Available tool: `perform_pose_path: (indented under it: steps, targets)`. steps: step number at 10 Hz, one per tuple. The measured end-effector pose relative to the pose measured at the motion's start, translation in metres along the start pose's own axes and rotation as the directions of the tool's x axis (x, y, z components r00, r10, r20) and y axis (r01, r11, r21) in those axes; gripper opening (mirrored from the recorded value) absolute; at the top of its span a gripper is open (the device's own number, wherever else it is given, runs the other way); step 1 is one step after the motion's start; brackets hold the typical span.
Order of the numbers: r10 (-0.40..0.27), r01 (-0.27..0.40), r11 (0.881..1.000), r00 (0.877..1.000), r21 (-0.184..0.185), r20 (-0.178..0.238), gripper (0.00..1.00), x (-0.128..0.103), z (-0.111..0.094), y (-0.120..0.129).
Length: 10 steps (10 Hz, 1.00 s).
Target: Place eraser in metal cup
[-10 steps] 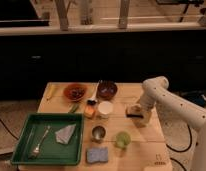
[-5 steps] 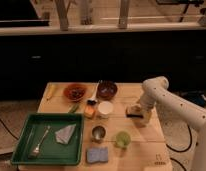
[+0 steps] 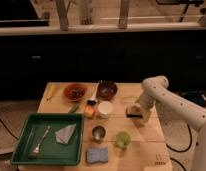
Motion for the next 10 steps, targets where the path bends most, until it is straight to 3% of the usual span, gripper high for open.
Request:
perform_pose_path:
  steps: [1, 2, 8, 10]
  targets:
    - [-0.004, 0.004, 1.0, 1.0, -0.001, 0.003, 0.73, -0.001, 0.0, 0.0]
    - [-0.009, 0.009, 1.0, 1.0, -0.004, 0.008, 0.59, -0.004, 0.0, -0.001]
    - [-0.039, 0.04, 0.999, 0.999, -0.026, 0.02, 0.02, -0.017, 0.007, 0.0]
    - [-0.045, 0.046, 0.999, 0.999, -0.023, 0.023, 0.0, -0.017, 0.003, 0.0]
